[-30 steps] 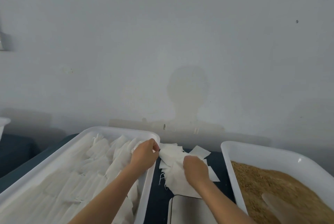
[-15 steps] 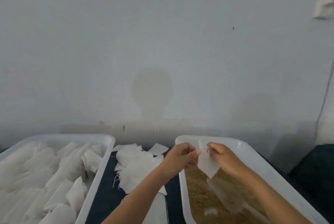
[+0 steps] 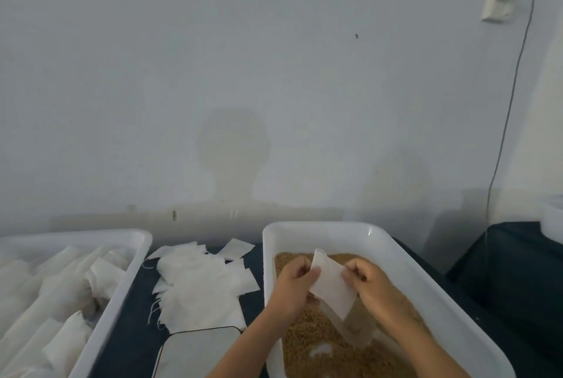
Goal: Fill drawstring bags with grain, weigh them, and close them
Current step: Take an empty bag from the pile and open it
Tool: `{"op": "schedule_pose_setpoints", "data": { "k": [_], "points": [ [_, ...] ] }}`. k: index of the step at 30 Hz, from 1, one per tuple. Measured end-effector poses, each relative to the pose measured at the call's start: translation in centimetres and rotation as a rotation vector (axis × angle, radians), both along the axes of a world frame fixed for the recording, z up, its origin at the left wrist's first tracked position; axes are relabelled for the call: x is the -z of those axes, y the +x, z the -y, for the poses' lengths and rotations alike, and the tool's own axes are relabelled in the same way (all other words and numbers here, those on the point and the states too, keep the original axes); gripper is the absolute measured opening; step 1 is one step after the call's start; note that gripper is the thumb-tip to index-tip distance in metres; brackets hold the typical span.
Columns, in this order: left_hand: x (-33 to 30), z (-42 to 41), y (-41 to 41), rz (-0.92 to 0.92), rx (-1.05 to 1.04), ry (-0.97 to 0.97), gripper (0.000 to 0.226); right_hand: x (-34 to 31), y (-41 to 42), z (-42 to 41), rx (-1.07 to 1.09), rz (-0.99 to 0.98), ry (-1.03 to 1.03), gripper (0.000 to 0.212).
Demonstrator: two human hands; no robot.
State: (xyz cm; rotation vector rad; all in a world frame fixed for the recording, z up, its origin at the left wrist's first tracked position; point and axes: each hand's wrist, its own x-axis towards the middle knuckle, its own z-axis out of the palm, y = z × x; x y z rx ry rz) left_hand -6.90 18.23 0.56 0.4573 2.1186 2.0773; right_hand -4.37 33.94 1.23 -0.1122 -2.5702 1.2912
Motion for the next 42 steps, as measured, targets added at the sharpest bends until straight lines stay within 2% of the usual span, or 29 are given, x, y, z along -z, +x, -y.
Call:
{"op": "schedule_pose_setpoints", "data": {
  "k": [2,5,7,9,12,16,21,25,30,32,35,38,42],
  "points": [
    [0.2,-0.1,-0.2,-0.013,-0.021,0.002,0.025,0.3,-0.2,-0.2,0.059,-0.032,0.011,0.016],
    [0.3,-0.5,-0.3,-0.041,-0.071,-0.019,0.033,0.2,0.0,-0.2,0.152,-0.179,0.036,0.014],
    [0.1,-0.8,-0.2,-0.115,-0.064,-0.067,0.037,-0.1,0.4,0.2,0.003,-0.129,-0.153,0.021],
    [-0.2,-1.0,0.2,-0.166,0.052,-0.081,0.035,-0.3,0.7,1.1,-0.169,0.014,-0.385,0.031],
    [-0.6,-1.0,0.7,-0.080,0.218,0.001,0.031,-0.1,0.7,1.5,-0.266,0.077,-0.535,0.033],
    [-0.2,-0.8,0.4,-0.063,0.214,0.017,0.042,0.1,0.7,1.2,-0.284,0.071,-0.664,0.032],
    [-0.2,-0.7,0.6,-0.091,0.223,0.025,0.047,0.2,0.7,1.4,-0.262,0.057,-0.625,0.037],
    [-0.1,-0.7,0.6,-0.109,0.215,0.010,0.042,0.1,0.7,1.5,-0.269,0.060,-0.576,0.027],
    [-0.3,-0.6,0.7,-0.112,0.163,-0.014,0.031,0.1,0.9,1.4,-0.257,0.041,-0.464,0.027],
    [0.0,-0.5,0.6,-0.143,0.019,-0.102,0.034,0.1,1.0,1.4,-0.186,-0.010,-0.348,0.028],
    [0.5,-0.6,0.5,-0.222,-0.168,-0.265,0.027,0.3,0.8,1.0,-0.038,-0.069,-0.087,0.029],
    [0.6,-1.0,0.9,-0.384,-0.138,-0.375,0.021,0.6,0.7,0.9,-0.017,-0.059,0.091,0.030],
    [1.1,-1.2,0.8,-0.593,-0.125,-0.571,0.019,0.8,0.6,0.7,0.010,-0.050,0.095,0.033]
  ]
}}
